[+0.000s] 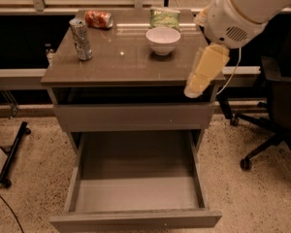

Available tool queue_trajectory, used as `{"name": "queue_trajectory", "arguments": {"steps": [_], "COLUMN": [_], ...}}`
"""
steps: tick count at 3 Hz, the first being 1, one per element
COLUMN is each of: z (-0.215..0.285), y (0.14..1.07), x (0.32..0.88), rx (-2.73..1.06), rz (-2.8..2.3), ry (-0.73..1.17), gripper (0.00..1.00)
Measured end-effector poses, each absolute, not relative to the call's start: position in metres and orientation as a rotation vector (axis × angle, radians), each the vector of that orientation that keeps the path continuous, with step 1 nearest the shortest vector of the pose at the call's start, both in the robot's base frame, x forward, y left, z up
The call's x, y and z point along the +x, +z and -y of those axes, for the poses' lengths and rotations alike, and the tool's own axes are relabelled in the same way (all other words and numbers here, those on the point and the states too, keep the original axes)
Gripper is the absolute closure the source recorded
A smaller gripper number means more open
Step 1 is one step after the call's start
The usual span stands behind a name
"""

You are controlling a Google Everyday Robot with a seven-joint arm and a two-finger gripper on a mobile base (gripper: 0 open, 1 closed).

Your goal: Place redbull can into middle drawer

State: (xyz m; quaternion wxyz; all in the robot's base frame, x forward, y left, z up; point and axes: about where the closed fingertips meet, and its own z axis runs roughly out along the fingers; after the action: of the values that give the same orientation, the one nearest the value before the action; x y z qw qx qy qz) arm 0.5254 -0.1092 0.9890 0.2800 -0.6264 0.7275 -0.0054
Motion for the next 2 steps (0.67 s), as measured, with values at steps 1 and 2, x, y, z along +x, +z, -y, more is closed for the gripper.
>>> {"name": "queue_trajectory", "arguments": {"steps": [1,2], "z": [0.0834,0.0823], "y": [0.9918,0.9918], "x": [0.5509,0.5525], "rx": [-1.669,-1.670], "rz": [-1.900,-1.898], "ry": [0.050,0.053], "gripper": [0.00,0.00]}}
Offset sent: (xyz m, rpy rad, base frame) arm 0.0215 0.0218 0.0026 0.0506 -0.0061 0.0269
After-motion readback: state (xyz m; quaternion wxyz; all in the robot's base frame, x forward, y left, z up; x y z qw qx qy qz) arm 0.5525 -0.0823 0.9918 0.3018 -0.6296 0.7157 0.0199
